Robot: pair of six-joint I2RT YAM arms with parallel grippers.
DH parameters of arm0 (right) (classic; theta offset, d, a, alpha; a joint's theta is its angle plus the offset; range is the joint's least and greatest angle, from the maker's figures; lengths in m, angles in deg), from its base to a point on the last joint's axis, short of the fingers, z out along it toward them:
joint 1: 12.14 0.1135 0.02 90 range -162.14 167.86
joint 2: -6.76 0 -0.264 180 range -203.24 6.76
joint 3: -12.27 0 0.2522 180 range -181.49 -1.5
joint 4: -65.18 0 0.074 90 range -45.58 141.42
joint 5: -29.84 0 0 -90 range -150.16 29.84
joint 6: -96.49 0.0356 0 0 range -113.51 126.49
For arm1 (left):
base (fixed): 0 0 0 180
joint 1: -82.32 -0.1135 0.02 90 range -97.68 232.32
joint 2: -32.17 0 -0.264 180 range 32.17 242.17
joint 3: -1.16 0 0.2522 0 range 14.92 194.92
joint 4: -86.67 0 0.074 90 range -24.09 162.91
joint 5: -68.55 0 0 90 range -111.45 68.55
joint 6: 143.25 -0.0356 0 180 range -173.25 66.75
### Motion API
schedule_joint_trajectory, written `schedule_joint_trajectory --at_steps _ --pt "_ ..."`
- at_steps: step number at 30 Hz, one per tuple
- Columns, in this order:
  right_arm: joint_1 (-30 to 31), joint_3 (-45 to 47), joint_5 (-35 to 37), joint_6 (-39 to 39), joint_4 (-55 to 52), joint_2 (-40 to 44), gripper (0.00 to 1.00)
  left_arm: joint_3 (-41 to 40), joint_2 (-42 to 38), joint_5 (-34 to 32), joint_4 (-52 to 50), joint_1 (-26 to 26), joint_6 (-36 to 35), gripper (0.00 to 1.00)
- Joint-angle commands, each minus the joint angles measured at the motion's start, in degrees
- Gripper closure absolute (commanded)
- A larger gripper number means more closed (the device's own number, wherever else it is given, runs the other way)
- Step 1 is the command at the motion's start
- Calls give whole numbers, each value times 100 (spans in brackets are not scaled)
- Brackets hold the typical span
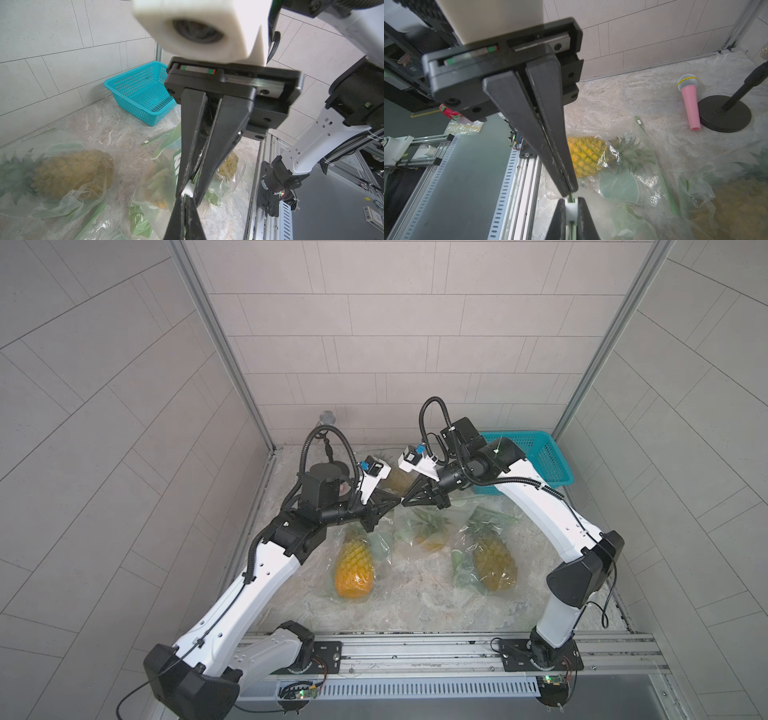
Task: Open the zip-top bag and take out the pineapple
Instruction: Unzip the zipper on the zipper food storage bag.
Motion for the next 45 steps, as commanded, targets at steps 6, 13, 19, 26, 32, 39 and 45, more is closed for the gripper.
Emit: schedule_joint_trajectory --at_steps 6,13,19,26,32,39,45 --pt "-17 -55 578 191 43 153 98 -104 -345 -517 46 -21 -222 100" --pt "-141 45 938 233 -36 237 98 -217 -543 -1275 21 -29 -124 100" --pt "-256 120 1156 246 -75 370 97 -301 -668 -1658 20 -55 -67 100" --pt "-416 287 1385 219 -162 552 97 -356 -755 -2026 20 -96 9 100" --pt "-552 429 1588 158 -273 722 96 -379 -783 -2323 -7 -128 64 100" --pt "-757 716 1739 160 -315 988 96 -434 -832 -2608 -29 -161 89 100" --pt "-953 963 1990 195 -350 1219 96 -479 -895 -2796 -7 -186 79 100"
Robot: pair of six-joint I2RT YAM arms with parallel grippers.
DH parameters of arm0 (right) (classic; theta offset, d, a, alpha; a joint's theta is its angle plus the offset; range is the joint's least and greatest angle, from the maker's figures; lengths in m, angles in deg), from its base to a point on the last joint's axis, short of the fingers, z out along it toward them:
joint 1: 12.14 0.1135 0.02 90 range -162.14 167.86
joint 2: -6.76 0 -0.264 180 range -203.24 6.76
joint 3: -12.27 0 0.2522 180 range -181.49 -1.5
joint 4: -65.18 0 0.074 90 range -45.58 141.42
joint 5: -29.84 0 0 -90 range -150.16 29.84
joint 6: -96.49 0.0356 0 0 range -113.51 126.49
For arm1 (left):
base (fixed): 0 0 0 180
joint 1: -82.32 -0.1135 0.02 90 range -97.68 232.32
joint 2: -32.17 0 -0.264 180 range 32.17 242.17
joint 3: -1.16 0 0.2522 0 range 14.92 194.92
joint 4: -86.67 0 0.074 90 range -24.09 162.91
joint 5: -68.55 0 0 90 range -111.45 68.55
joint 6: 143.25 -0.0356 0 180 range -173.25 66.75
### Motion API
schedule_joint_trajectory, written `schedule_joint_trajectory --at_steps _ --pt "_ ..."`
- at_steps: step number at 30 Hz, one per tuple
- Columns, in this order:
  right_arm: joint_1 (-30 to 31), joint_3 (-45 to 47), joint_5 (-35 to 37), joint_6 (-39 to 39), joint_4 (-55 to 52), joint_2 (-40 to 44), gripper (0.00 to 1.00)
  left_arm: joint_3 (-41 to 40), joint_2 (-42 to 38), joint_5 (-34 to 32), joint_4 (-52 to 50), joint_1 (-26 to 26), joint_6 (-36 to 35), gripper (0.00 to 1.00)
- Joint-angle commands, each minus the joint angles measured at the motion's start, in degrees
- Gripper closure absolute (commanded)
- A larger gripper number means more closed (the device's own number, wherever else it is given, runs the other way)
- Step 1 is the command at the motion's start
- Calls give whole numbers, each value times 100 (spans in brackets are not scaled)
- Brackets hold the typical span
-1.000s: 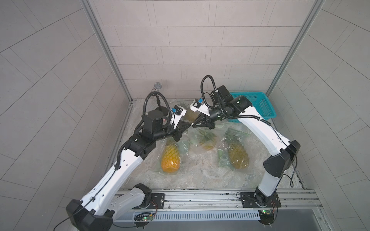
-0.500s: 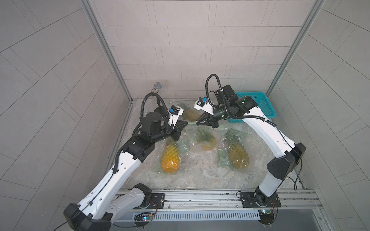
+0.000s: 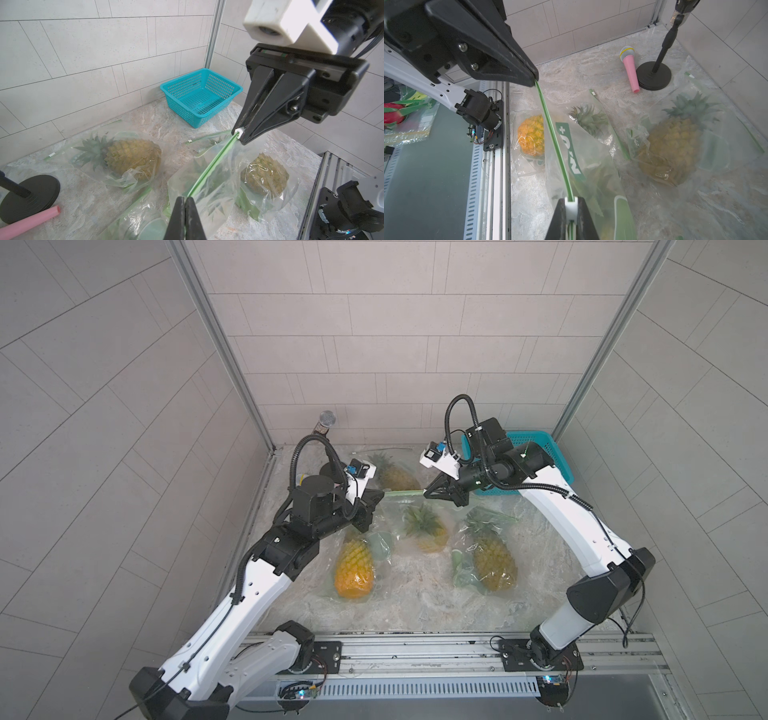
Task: Open the zip-top bag and take out the pineapple
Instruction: Unzip the zipper on the zipper food storage bag.
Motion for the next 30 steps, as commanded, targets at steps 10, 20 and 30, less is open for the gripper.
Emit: schedule_joint_trajectory --at_steps 10,20,30 --pt "-733 412 1045 -63 -642 684 96 -90 -310 -1096 -101 -285 23 100" --pt "-1010 719 1325 -106 -692 1004 96 -119 -380 -1361 -77 -303 83 100" --pt "-1134 844 1447 -98 -856 1126 95 -142 -396 -1532 -30 -323 140 100"
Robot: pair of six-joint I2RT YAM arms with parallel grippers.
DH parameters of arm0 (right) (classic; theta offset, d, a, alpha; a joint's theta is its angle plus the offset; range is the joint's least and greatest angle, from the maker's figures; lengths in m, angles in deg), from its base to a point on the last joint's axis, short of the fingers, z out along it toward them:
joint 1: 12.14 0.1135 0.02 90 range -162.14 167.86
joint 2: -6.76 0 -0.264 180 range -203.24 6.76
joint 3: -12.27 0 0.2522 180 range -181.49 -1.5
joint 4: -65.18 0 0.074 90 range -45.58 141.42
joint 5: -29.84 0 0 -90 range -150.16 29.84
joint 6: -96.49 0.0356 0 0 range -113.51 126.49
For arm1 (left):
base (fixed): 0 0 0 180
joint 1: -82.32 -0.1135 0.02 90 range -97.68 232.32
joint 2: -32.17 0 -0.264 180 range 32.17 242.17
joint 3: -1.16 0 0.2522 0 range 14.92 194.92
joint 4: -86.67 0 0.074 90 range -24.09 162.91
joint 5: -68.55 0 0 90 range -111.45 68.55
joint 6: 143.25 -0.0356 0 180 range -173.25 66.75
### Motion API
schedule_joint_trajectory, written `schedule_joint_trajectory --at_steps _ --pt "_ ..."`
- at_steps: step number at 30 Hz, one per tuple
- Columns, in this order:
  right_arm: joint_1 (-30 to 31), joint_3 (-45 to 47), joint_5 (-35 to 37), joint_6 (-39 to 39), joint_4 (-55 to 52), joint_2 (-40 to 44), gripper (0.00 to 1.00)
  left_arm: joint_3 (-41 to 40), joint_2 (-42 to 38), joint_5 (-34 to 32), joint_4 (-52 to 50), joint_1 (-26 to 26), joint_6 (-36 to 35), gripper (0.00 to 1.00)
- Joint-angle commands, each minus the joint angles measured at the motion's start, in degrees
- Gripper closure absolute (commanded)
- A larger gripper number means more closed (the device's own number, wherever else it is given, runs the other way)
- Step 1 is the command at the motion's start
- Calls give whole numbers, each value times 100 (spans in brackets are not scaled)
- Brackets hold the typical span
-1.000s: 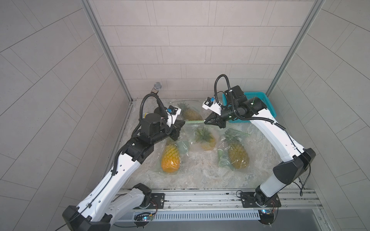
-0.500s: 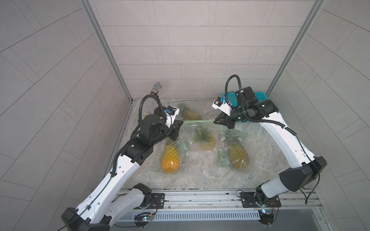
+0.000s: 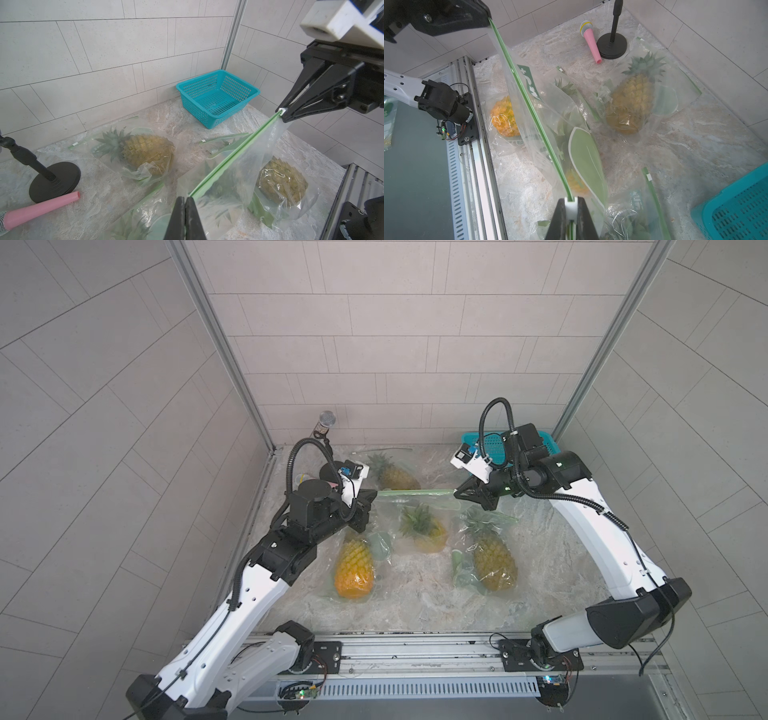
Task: Open the zip-top bag and take out the pineapple
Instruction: Unzip the zipper on the zipper food storage bag, then open the zipper of the food storage bag at the center of the board.
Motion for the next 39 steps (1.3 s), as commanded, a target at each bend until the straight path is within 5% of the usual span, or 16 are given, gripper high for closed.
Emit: schedule_joint_trajectory --at_steps 1,22,39 --pt "-326 100 889 -67 -572 233 95 2 -216 -1009 -24 -290 45 100" --pt "-412 224 1107 -59 -607 357 95 -30 -216 -868 97 -338 126 100" --pt "-224 414 -463 -252 -148 396 96 -39 163 2305 702 -334 -40 100"
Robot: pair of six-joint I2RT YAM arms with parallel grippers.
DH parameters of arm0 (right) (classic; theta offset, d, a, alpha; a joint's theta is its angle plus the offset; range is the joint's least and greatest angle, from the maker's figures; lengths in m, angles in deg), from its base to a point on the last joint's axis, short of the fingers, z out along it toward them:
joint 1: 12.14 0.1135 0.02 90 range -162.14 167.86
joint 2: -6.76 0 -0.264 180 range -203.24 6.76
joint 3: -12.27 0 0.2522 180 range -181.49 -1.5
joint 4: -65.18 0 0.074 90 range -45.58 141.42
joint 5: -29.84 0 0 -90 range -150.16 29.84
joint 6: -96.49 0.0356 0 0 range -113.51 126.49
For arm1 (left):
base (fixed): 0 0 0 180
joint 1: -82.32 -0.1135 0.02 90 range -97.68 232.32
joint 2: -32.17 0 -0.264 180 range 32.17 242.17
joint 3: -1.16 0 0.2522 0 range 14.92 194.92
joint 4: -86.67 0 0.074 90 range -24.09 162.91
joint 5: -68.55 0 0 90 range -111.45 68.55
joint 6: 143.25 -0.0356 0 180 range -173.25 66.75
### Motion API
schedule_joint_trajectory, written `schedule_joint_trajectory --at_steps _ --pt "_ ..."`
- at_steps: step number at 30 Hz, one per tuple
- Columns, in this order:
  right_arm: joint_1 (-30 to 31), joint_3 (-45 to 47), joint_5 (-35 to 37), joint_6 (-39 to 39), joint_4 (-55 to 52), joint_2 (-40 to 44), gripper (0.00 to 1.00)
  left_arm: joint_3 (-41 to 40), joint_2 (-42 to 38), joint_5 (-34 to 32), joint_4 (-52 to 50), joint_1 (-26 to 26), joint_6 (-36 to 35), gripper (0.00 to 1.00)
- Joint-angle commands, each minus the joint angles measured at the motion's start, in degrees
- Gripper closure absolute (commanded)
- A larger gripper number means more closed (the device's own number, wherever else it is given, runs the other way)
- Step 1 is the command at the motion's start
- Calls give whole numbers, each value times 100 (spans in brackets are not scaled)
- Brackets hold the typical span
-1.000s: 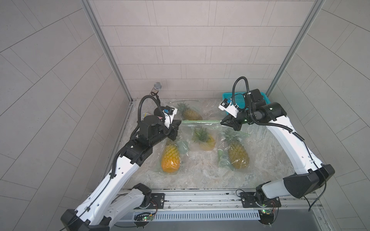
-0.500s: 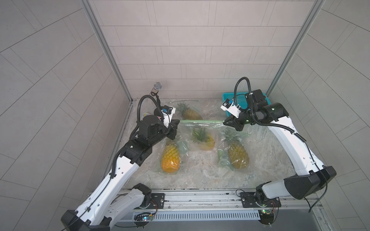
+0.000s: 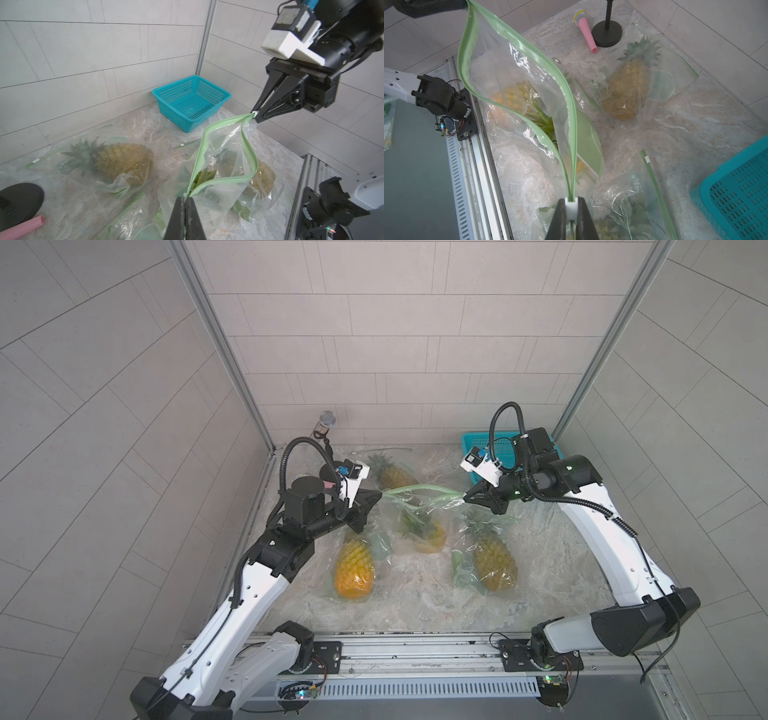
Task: Open the zip-top bag and take out the pineapple
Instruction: Open the zipper of the food storage bag at the center of the board.
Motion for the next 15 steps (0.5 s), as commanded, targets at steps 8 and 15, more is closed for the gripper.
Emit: schedule_joint_trajectory --at_steps 8,15 --pt "125 110 -255 38 212 86 95 166 275 980 306 -21 58 100" --pt "239 34 -52 478 715 322 75 196 236 713 97 -21 -61 100"
